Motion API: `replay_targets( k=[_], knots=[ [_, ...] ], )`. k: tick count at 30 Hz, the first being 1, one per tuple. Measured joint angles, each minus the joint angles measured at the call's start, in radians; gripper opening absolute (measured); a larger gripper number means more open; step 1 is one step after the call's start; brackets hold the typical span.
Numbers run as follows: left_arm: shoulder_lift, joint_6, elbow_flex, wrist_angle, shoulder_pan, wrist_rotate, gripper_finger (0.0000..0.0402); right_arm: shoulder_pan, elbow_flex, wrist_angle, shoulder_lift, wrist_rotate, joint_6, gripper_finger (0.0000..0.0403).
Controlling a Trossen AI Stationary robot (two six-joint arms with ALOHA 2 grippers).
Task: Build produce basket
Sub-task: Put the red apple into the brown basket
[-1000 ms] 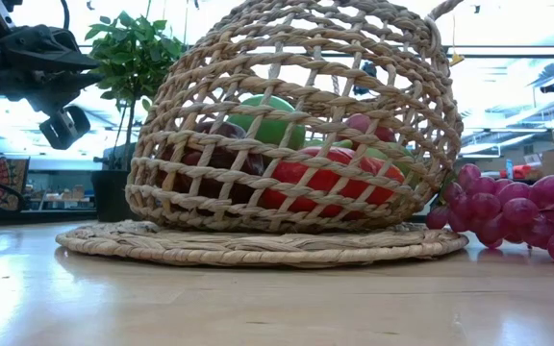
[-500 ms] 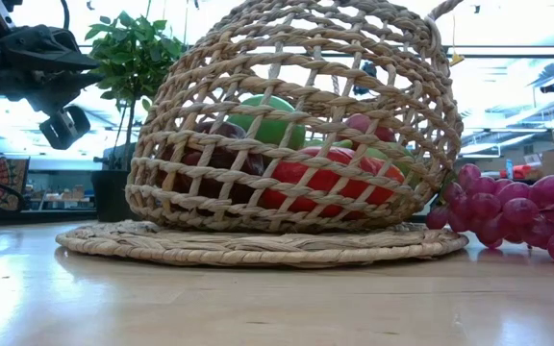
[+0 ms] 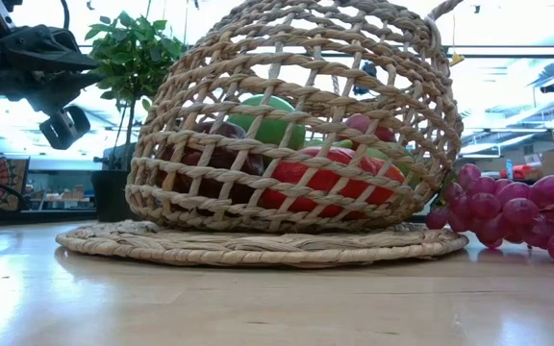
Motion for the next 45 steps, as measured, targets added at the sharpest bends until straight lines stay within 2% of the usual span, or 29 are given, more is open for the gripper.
replay_targets(
  k=[7, 16, 20, 25, 31, 38, 42, 45],
  knots=[
    [0.0, 0.0, 0.0, 0.0, 0.0, 0.0, 0.0059, -0.009, -0.001, 0.005, 0.003, 0.001, -0.065, 0.0377],
    [0.0, 0.0, 0.0, 0.0, 0.0, 0.0, 0.0061, -0.015, 0.064, -0.056, 0.01, 0.005, -0.066, 0.0359],
    [0.0, 0.0, 0.0, 0.0, 0.0, 0.0, 0.0058, -0.015, 0.126, -0.124, 0.01, -0.009, -0.063, 0.0359],
    [0.0, 0.0, 0.0, 0.0, 0.0, 0.0, 0.0061, -0.015, 0.212, -0.297, 0.0, -0.028, -0.055, 0.0358],
    [0.0, 0.0, 0.0, 0.0, 0.0, 0.0, 0.0061, -0.015, 0.293, -0.342, -0.097, -0.051, -0.013, 0.0359],
    [0.0, 0.0, 0.0, 0.0, 0.0, 0.0, 0.006, -0.015, 0.421, -0.308, -0.241, -0.233, 0.107, 0.0359],
    [0.0, 0.0, 0.0, 0.0, 0.0, 0.0, 0.0063, -0.026, 0.507, -0.266, -0.318, -0.204, 0.205, 0.0359],
    [0.0, 0.0, 0.0, 0.0, 0.0, 0.0, 0.0061, -0.038, 0.57, -0.213, -0.366, -0.101, 0.239, 0.0359]
  ],
)
